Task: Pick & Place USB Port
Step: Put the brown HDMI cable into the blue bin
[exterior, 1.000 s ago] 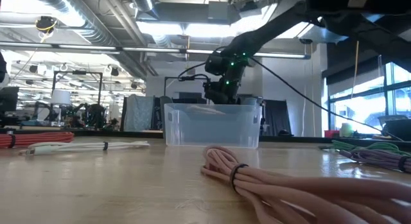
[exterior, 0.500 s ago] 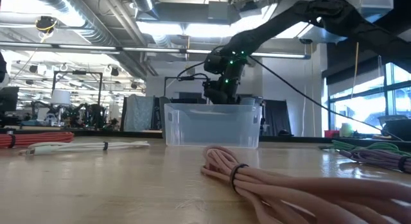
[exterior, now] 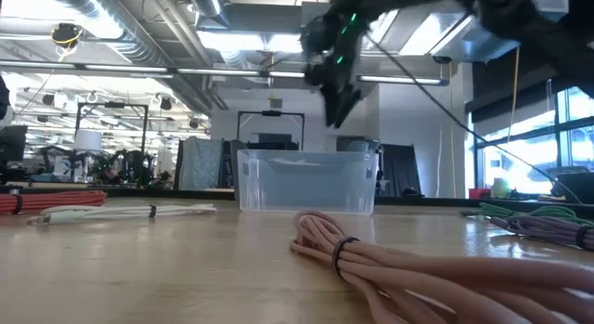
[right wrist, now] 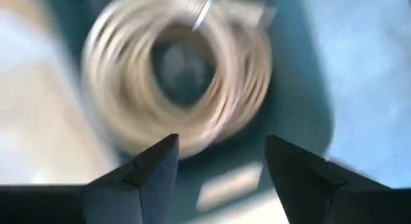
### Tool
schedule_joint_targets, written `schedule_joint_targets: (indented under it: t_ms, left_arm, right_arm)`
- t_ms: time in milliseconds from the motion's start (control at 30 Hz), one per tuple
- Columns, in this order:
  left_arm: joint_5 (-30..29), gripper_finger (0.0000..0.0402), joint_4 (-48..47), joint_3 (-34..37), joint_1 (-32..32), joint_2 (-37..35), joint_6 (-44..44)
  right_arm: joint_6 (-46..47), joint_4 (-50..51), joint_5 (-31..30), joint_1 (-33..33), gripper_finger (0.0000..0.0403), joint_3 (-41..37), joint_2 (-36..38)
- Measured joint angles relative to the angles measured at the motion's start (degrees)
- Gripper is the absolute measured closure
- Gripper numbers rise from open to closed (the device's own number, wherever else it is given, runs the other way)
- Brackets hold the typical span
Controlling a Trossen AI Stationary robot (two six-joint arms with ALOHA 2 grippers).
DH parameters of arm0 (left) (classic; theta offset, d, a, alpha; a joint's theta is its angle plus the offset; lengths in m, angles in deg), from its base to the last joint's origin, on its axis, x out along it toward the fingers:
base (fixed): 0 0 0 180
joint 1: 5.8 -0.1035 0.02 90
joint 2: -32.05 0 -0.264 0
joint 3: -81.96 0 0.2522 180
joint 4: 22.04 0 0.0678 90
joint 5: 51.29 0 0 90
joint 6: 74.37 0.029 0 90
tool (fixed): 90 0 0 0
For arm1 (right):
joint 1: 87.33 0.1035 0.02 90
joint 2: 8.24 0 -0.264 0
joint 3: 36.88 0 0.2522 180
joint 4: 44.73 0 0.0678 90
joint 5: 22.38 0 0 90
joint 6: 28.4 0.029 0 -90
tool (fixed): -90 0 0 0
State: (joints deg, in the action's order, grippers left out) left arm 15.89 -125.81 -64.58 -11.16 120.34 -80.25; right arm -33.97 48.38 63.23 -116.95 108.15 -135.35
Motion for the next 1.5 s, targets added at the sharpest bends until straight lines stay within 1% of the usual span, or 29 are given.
schedule_joint_targets:
  t_ms: [67, 133, 200, 333, 467, 567, 733, 833, 967, 1067, 1167, 1267, 1367, 1500]
  left_arm:
    - [0.08, 0.0259, -0.07, 0.22, 0.02, 0.04, -0.06]
    - [0.55, 0.0259, -0.02, 0.22, 0.00, 0.02, 0.35]
    - [0.94, 0.0259, -0.02, 0.24, 0.00, 0.02, 0.95]
    - [0.91, 0.0259, -0.02, 0.24, 0.00, 0.02, 1.17]
    - [0.92, 0.0259, -0.02, 0.24, 0.02, 0.02, 3.61]
    - [0.94, 0.0259, -0.02, 0.24, 0.00, 0.02, 4.63]
    - [-0.09, 0.0259, -0.02, 0.27, 0.00, 0.01, 4.62]
    - [-0.20, 0.0259, -0.02, 0.29, 0.02, 0.02, 4.63]
    - [-0.13, 0.0259, -0.02, 0.29, 0.01, 0.01, 4.69]
    - [-0.12, 0.0259, -0.02, 0.29, 0.01, 0.02, 4.67]
    - [-0.09, 0.0259, -0.02, 0.29, 0.02, 0.00, 4.28]
    - [-0.07, 0.0259, -0.02, 0.29, 0.02, 0.00, 4.26]
    - [-0.07, 0.0259, -0.02, 0.29, 0.00, 0.00, 4.27]
    - [-0.09, 0.0259, -0.02, 0.29, 0.00, 0.00, 4.54]
  right_arm:
    - [0.72, 4.88, 2.01, 1.78, 0.0178, -2.87, 4.57]
    - [2.06, 10.62, 2.77, 4.37, 0.0186, -5.77, 9.14]
    - [4.83, 10.43, 3.26, 7.46, 0.0193, -9.78, 14.46]
    - [13.07, 7.45, 8.15, 15.23, 0.0202, -20.20, 28.26]
    - [26.07, 6.49, 8.71, 24.98, 0.0205, -30.84, 39.88]
    - [39.92, 4.88, 8.68, 32.88, 0.0205, -38.97, 48.41]
    - [62.64, -0.40, 8.70, 46.18, 0.0205, -52.48, 57.49]
    - [71.87, -4.20, 8.66, 52.99, 0.0205, -59.65, 59.68]
    - [77.19, -8.43, 8.87, 60.02, 0.0205, -67.36, 60.15]
    - [80.13, -13.68, 10.98, 64.07, 0.0205, -73.10, 59.75]
    - [86.09, -17.66, 14.06, 67.44, 0.0205, -78.13, 59.70]
    - [92.57, -19.67, 15.94, 70.65, 0.0205, -81.77, 59.60]
    - [98.63, -23.03, 16.14, 73.76, 0.0206, -84.14, 59.55]
    - [103.69, -27.45, 12.57, 77.29, 0.0206, -85.94, 58.84]
